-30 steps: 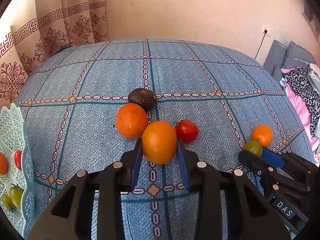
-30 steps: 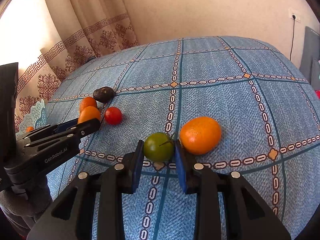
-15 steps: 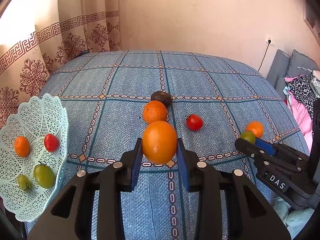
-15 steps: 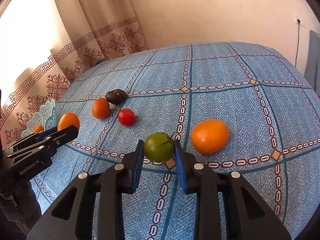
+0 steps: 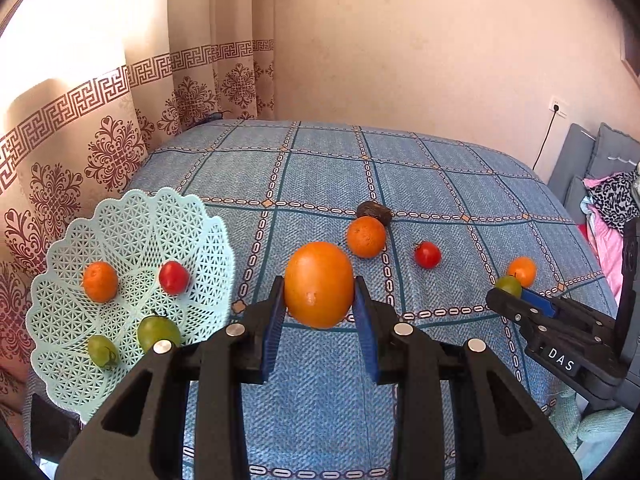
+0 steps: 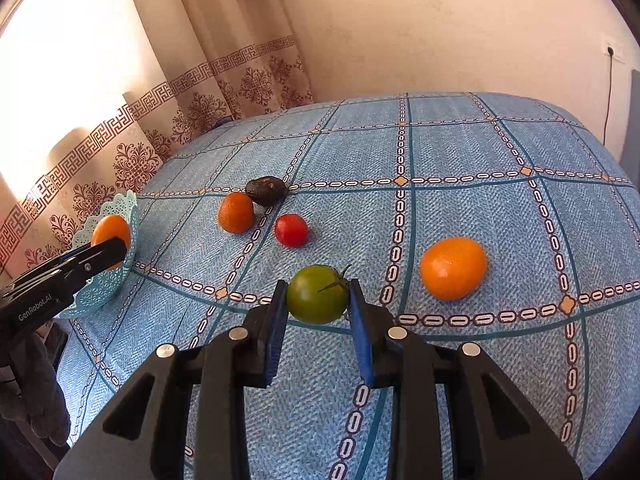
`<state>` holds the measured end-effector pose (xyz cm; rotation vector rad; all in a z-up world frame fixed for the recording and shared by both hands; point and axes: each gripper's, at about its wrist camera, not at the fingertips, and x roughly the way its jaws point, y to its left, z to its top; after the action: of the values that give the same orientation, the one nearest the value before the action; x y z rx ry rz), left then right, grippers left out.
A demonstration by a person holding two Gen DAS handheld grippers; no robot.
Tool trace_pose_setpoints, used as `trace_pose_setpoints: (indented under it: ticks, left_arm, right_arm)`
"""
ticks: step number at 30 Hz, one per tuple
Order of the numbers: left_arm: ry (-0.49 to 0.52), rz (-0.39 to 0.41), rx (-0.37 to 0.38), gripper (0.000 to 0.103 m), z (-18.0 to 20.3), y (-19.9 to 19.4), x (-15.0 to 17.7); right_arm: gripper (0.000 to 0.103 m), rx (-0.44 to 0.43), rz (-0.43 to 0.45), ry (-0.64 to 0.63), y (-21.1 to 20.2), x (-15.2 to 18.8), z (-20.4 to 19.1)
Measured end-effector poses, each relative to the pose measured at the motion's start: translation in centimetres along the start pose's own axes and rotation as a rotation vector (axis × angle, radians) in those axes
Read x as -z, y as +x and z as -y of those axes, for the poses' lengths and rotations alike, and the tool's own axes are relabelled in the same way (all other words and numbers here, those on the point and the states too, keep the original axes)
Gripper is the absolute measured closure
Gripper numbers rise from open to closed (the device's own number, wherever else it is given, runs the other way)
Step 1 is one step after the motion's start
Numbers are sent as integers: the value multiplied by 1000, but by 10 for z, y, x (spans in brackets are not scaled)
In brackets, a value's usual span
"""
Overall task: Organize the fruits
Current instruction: 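Carry the yellow-orange tomato over the basket with the left gripper while the right gripper carries its green tomato, then open the left gripper over the basket while the right gripper drops its green tomato there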
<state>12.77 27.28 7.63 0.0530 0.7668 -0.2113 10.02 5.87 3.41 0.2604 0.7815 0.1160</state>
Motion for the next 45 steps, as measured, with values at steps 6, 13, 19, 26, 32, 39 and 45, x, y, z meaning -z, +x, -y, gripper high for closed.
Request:
trace_pose_setpoints:
  ticks: [6,13,19,26,32,39,45]
  left_arm:
    - [-37,12,-40,69,-29,-13,3]
    - [-96,13,-111,69,-74,-25,11]
    - [-145,9,-161,69,-109,-31,19]
    - [-199,10,-188,69,-144,-32,25]
    - [-228,7,-194,68,-162,-34,28]
    - [-256,42,-200,47,-176,-45,32]
    - [-245,75,-200,45,-178,-58,30]
  right_arm:
    - [73,-17,1,-28,-7,0,-18]
    - [73,-54,-12,-55,-10,2,-45]
    - [73,-97,-14,-80,-10,0,-75]
    - [73,-144,-12,-129,-8,-4,-113]
    - [73,-178,-15,-160,-3,-6,-144]
    - [73,-203,-24,-182,5,-6,-171]
    - [73,-224,-20,-200,10,-10,-190]
